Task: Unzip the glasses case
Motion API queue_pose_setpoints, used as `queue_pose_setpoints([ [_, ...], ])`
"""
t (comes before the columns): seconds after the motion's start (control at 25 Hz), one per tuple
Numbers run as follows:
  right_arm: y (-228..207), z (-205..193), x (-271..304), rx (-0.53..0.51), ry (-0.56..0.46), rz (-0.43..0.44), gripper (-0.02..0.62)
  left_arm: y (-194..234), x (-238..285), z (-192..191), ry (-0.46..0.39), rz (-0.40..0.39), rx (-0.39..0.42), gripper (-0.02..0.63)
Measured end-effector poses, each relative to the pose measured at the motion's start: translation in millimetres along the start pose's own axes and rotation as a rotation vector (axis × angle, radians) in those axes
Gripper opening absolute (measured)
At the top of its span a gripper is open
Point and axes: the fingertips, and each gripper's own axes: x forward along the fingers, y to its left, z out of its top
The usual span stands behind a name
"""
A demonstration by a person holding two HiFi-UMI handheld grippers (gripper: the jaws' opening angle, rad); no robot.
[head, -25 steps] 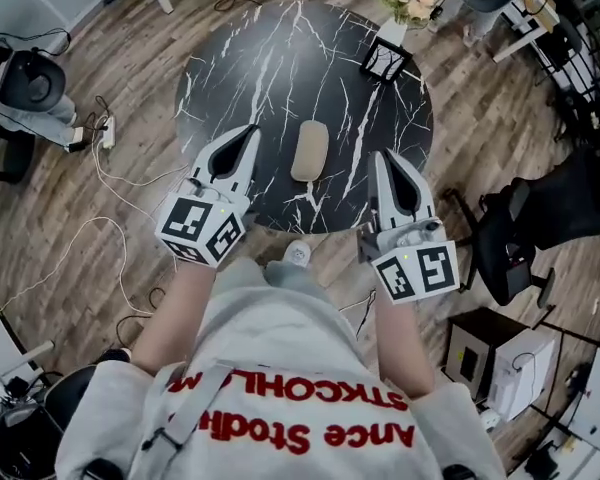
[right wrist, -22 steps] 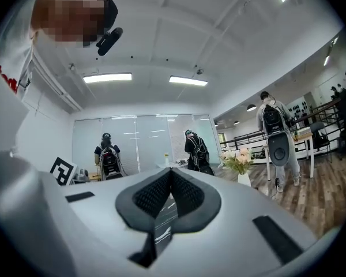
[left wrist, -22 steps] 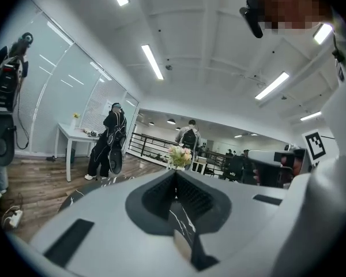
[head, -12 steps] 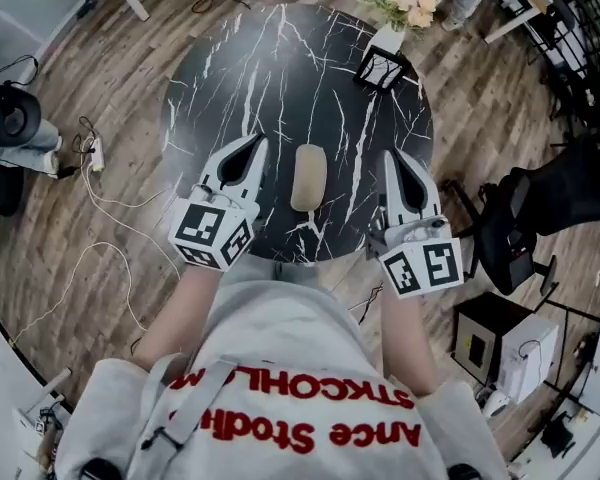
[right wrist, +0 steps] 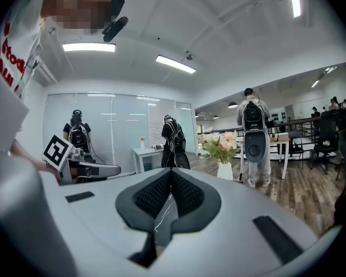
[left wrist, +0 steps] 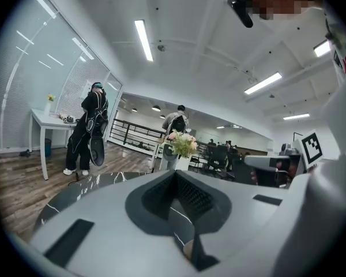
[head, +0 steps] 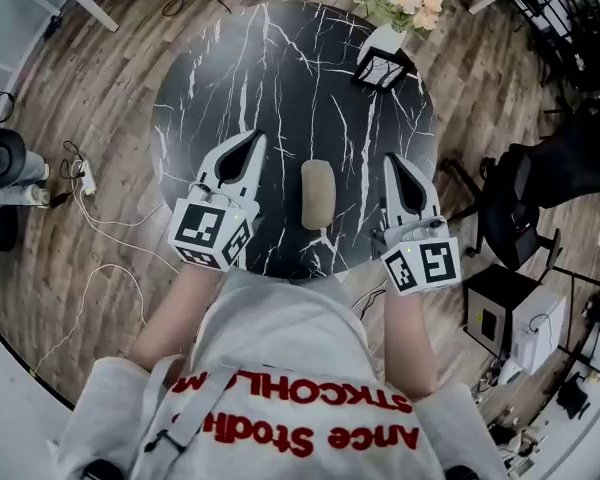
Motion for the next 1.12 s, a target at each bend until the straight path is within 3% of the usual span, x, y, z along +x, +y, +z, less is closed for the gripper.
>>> queue_pose_setpoints([
  [0.24,-27.1,-48.6,26.1,0.009,0.12,0.022,0.014,-1.1,17.8,-34.8,0.079,-0.002,-0.008,-0.006],
  [0.44,-36.8,-101.7,50.9,-0.042,0.271,0.144,0.014,-10.9,33.2,-60.6,0.109,-0.046,-0.058,-0.006],
  [0.64,-26.2,-166.8,66.4,-0.175,0.46,0.373,0.014,-21.3,47.5,-101.5,0.199,-0.065,-0.081,-0.006],
  [0.76,-17.2,-206.2,67.8,-0.234,0.604,0.547,0.014,-27.1,54.2,-125.7,0.256,-0.072,-0.07,-0.006],
  [0.88,-11.2,-241.5,63.9,-0.36,0.726,0.728,0.015,-36.7,57.3,-151.0,0.329,-0.1,-0.083,-0.006],
  [1.12,-16.1,-279.8,74.8,-0.547,0.849,0.935,0.015,-45.0,66.6,-191.6,0.443,-0.09,-0.097,-0.006],
])
